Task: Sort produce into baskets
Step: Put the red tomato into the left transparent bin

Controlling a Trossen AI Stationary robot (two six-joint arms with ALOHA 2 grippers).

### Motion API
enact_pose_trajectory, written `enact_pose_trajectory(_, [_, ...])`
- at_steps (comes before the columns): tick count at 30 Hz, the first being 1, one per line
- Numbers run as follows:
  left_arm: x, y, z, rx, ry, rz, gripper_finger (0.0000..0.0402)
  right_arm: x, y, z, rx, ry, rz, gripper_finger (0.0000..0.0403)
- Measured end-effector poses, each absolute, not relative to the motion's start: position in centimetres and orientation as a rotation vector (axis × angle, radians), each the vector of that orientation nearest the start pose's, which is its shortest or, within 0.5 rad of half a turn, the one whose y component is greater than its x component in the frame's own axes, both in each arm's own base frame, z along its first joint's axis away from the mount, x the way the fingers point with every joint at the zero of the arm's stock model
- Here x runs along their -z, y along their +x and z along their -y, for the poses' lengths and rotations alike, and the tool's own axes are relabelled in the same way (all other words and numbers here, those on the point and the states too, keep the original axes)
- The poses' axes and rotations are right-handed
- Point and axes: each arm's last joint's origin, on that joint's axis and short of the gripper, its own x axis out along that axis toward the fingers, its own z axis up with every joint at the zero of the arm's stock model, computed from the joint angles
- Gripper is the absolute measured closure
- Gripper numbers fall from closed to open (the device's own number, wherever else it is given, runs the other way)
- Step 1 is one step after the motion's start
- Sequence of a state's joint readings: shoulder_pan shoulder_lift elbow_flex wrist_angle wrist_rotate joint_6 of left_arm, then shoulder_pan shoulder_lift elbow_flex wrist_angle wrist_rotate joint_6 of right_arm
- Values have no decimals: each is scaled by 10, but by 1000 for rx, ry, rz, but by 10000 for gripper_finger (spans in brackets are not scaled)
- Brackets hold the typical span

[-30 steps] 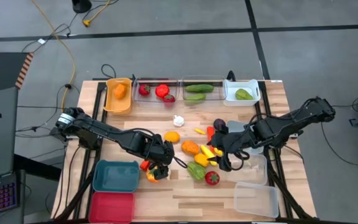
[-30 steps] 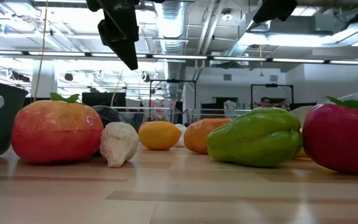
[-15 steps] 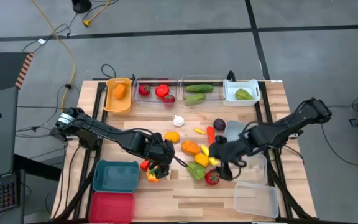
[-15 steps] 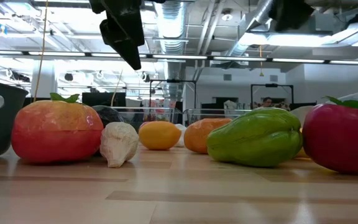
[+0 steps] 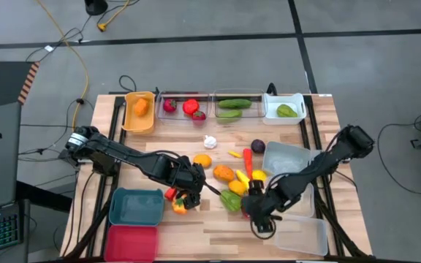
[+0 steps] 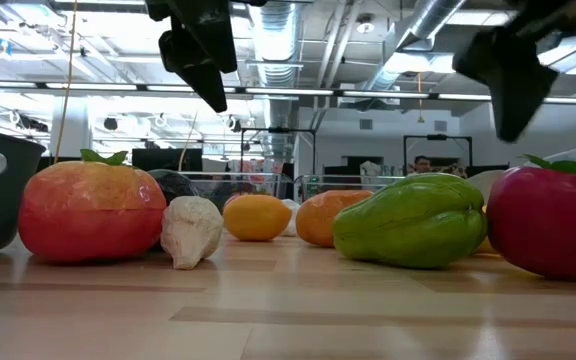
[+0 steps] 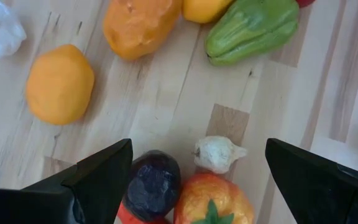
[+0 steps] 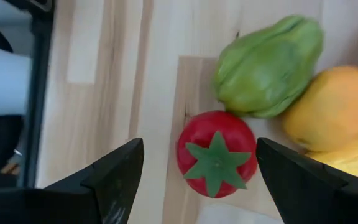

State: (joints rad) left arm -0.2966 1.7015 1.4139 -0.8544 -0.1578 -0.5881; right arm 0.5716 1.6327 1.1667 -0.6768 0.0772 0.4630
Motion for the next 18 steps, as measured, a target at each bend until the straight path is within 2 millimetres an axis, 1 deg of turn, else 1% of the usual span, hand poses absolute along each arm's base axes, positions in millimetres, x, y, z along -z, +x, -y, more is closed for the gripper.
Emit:
enact_pose_trajectory(7, [-266, 333, 97, -205, -268, -1101, 45, -205, 276, -179, -159, 7, -1205, 65])
enact_pose_trajectory(12, [-266, 333, 97, -204, -268, -1101, 45, -205, 276, -177, -123, -17, -1187, 65])
enact_pose_trajectory(18, [-266, 333, 97, -208, -266, -1099, 45, -205, 276, -177, -120, -20, -1190, 65])
